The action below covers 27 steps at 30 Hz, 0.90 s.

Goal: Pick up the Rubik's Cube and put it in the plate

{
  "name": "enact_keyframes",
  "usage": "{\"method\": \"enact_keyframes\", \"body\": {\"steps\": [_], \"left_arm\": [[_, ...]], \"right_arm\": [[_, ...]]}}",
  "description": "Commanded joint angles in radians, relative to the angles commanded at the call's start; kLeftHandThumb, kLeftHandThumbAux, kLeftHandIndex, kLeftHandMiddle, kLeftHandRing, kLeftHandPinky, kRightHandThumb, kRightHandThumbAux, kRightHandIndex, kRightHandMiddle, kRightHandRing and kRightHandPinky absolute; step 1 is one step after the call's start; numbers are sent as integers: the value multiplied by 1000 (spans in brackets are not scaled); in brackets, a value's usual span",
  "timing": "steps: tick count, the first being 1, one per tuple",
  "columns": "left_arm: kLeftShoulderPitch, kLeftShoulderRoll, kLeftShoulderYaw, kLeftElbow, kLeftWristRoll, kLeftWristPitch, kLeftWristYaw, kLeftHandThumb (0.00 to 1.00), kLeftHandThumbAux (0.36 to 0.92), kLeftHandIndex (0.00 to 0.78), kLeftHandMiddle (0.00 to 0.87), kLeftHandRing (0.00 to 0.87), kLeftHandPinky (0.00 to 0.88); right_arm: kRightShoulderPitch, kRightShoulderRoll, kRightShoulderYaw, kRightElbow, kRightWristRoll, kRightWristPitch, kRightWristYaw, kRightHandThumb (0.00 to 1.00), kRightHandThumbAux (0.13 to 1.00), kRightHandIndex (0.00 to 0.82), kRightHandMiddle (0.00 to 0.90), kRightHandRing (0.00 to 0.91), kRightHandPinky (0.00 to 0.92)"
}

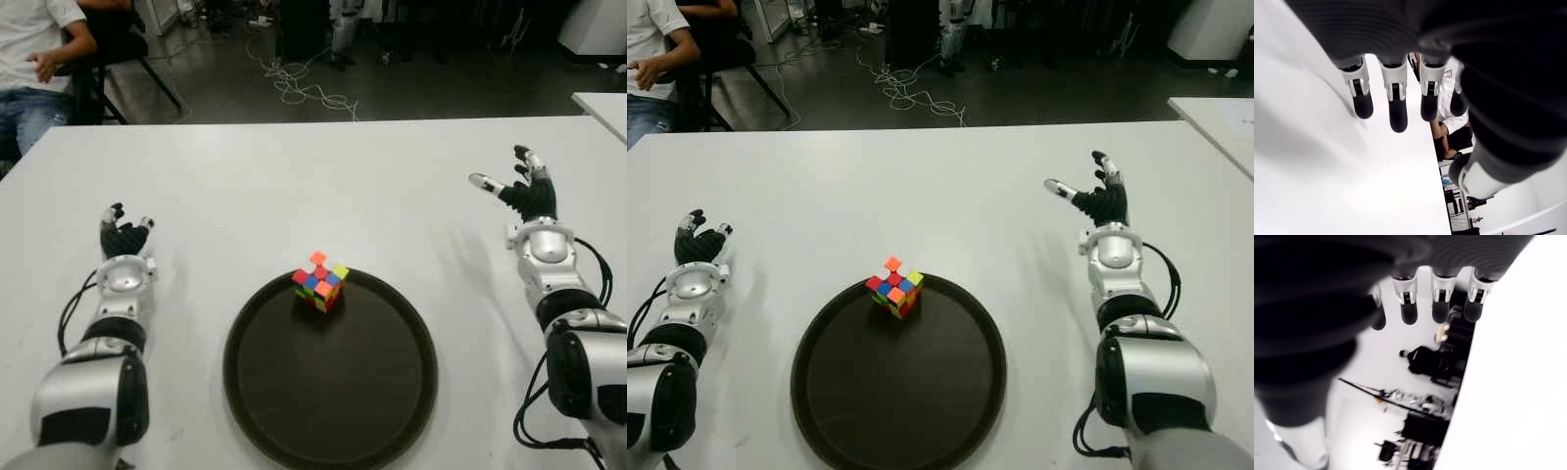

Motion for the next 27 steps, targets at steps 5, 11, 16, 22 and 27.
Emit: {"method": "enact_keyframes", "body": {"steps": [5,11,16,22,27], "left_arm": [[-10,4,10,2,-7,-9,-16,134,730,22,62,80,98],[-17,10,8,14,3,4,-19,138,743,35,75,97,123],[-19,17,4,26,10,14,-17,132,746,53,98,125,153],[-21,16,-14,30,33,28,1,125,738,68,118,140,163],[-21,17,-37,30,58,34,17,109,721,77,125,138,142]], "right_arm": [[2,15,15,2,-24,21,-38,0,701,43,30,11,0],[1,20,24,6,-39,47,-51,0,682,34,26,8,0],[8,21,19,13,-39,75,-39,0,645,32,17,7,4],[-7,16,16,27,-44,155,-19,0,665,28,19,16,19],[-15,18,24,26,-56,188,-6,0,688,26,15,17,23]]}}
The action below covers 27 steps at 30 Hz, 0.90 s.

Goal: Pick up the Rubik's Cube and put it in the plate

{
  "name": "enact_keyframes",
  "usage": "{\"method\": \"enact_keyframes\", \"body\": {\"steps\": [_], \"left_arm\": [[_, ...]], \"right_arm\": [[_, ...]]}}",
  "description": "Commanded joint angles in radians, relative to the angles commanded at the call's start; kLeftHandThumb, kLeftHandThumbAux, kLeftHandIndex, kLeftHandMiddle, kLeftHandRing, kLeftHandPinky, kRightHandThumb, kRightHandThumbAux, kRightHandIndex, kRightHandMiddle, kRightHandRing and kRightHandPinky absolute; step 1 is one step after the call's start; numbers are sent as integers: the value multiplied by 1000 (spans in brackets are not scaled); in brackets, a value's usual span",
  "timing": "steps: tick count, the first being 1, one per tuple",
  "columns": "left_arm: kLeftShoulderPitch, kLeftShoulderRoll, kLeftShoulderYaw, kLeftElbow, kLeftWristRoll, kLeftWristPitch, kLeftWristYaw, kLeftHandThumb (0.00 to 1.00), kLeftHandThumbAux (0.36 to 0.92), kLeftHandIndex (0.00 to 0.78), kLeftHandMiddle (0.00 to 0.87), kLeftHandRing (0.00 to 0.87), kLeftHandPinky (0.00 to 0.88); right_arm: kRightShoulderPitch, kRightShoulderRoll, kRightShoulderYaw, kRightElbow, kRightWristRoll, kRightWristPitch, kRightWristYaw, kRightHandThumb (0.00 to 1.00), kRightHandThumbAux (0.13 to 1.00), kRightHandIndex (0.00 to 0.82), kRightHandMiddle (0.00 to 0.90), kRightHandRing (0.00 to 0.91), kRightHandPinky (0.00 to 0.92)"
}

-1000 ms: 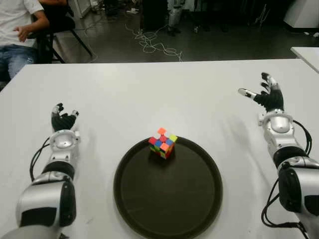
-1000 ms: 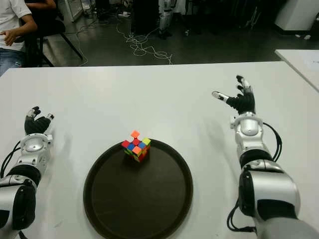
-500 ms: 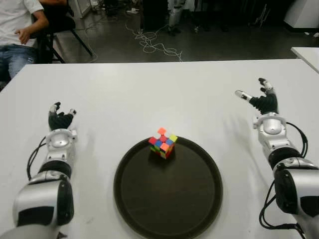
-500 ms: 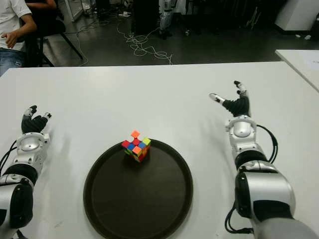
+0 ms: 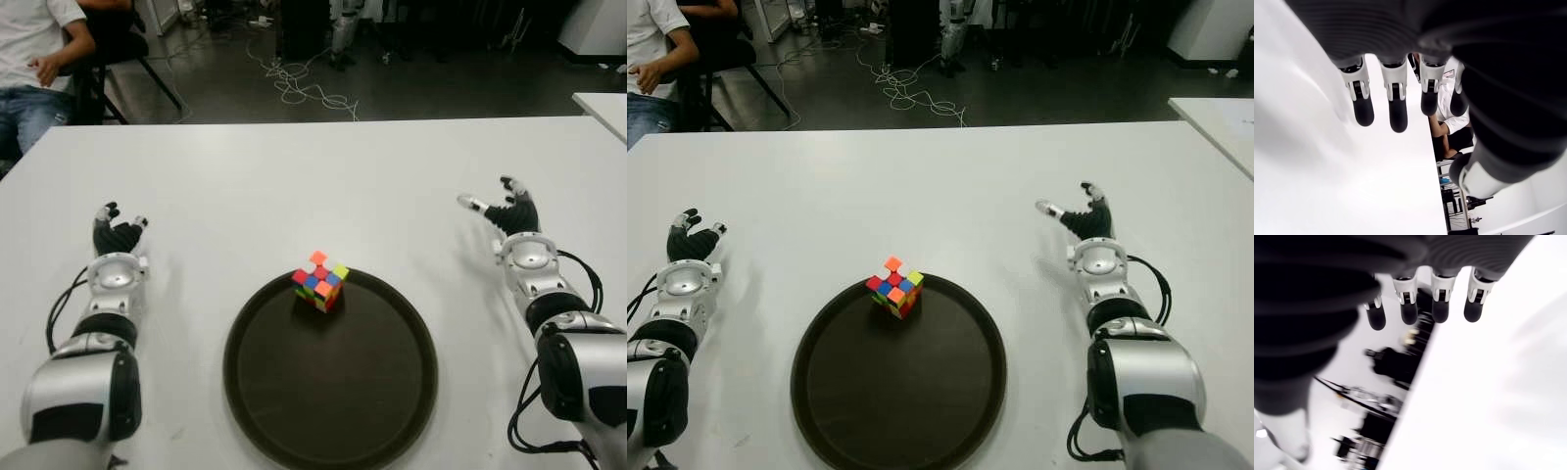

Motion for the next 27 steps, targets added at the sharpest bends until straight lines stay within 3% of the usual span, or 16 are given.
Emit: {"method": "enact_keyframes", "body": {"steps": [13,27], "left_arm": [[2,-6,-4,-2,3,-11,14,78,732,85,135,141,127],[7,-8,9,-4,-10,-24,9,108,747,91,138,150,147]], "right_arm": [[-2,1,27,-3,-29,22,-9,0,670,27,12,17,26],[0,1,51,-5,-54,27,-8,0,663,32,16,25,34]]}}
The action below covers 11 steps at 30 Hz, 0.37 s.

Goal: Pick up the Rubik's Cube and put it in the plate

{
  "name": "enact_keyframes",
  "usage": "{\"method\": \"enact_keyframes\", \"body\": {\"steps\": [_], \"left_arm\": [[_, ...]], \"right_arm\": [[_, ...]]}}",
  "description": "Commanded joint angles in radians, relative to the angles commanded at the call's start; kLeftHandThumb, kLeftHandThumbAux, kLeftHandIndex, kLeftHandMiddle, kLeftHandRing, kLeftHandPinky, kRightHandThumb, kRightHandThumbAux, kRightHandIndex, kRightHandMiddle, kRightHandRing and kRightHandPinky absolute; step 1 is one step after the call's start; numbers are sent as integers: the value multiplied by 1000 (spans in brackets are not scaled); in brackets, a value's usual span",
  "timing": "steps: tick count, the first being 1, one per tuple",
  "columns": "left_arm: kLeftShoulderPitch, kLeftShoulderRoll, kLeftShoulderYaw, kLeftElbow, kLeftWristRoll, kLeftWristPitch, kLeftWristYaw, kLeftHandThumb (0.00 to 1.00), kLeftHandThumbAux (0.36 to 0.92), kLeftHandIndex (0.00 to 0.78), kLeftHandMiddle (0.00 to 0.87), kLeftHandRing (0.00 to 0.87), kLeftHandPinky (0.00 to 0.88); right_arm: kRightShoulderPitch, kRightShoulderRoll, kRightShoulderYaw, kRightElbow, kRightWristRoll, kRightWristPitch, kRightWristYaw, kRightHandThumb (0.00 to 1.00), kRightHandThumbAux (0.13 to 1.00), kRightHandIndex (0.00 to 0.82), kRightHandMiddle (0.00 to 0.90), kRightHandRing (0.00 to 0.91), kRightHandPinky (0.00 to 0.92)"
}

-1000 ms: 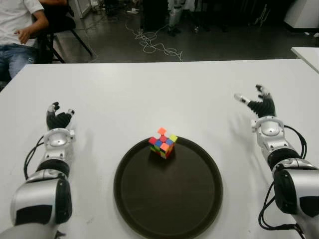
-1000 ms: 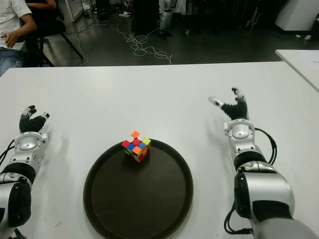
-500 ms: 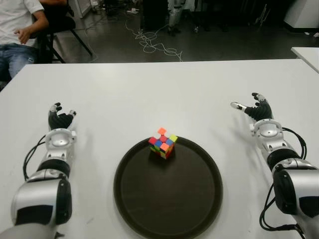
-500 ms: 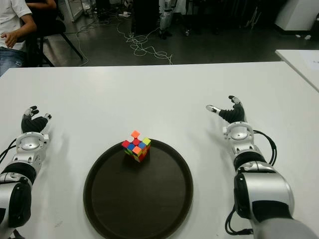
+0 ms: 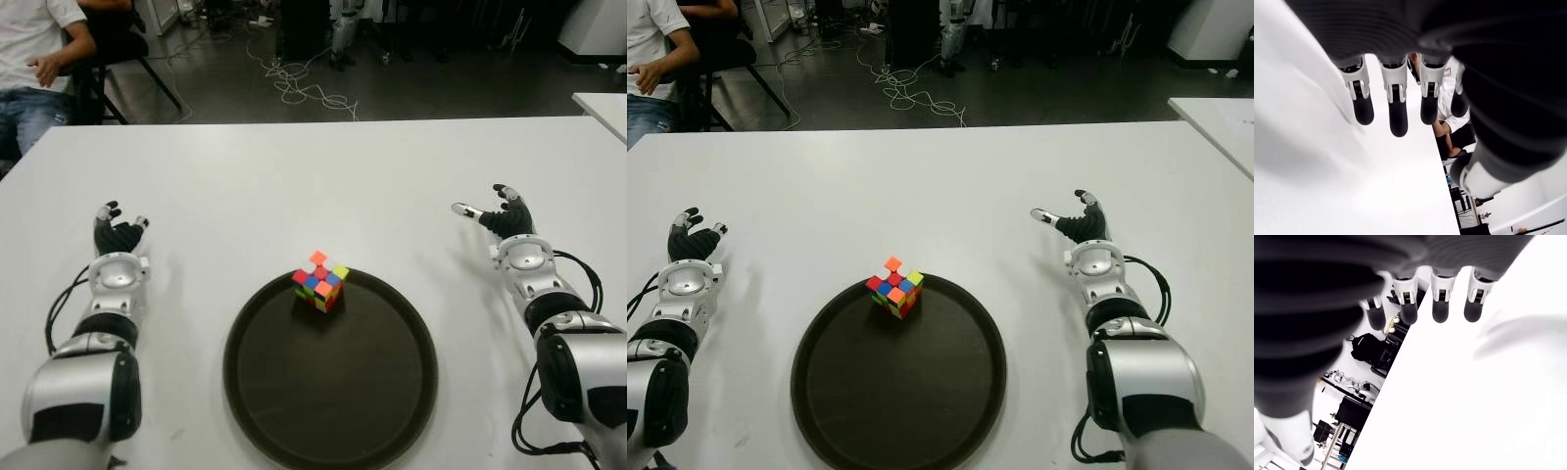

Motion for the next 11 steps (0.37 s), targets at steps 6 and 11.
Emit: {"method": "enact_keyframes", "body": {"steps": [6,11], "left_arm": [[-3,1,-5,0,5,4,3,108,741,89,136,150,144],[-4,2,-13,0,12,7,8,109,739,102,147,154,140]], "right_arm": [[-4,-5,15,1,-11,10,16,0,654,22,8,18,25],[-7,-4,17,2,-11,21,29,0,672,13,12,18,27]]}}
